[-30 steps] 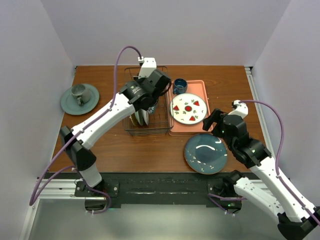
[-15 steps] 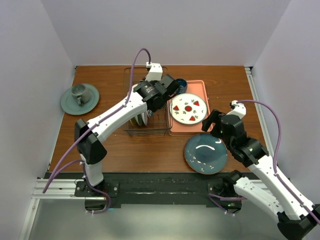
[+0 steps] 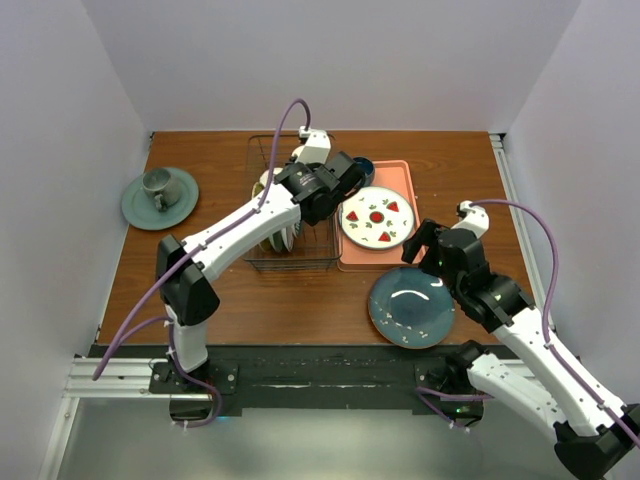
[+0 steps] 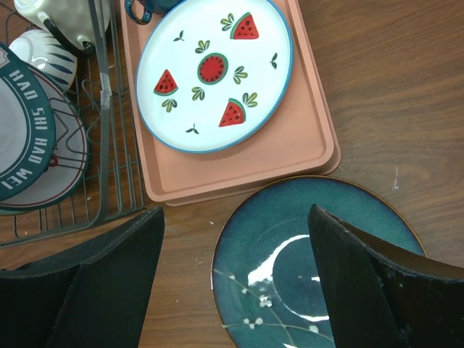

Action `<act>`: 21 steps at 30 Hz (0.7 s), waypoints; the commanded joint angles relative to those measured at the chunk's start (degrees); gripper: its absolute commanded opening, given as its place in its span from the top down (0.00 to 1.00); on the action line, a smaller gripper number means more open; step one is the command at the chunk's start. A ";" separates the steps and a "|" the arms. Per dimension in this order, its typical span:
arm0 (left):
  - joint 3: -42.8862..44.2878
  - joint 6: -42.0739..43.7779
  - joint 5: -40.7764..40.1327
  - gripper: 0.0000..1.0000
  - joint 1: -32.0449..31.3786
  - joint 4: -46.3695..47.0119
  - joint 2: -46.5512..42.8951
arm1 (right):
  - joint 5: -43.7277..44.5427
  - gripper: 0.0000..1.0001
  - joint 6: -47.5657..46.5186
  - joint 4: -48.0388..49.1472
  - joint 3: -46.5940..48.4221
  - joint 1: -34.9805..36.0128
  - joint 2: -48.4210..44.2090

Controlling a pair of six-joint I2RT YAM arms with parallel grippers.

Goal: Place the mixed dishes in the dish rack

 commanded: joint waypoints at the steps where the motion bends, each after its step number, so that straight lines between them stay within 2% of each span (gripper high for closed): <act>1: 1.10 1.61 -5.53 1.00 -0.03 -0.75 0.49 | 1.28 0.16 1.06 2.51 -0.43 -0.08 -0.07; 13: -0.75 -1.29 -1.49 0.99 -0.55 -0.31 3.57 | 1.37 0.16 0.97 2.78 -0.79 0.00 -0.07; 18: -1.28 -1.47 -0.79 0.77 -0.73 0.13 4.19 | 1.37 0.16 0.88 2.78 -0.87 0.00 0.02; 21: -1.80 -1.64 -0.52 0.70 -0.73 0.30 4.19 | 1.46 0.16 0.80 2.69 -0.87 0.00 -0.25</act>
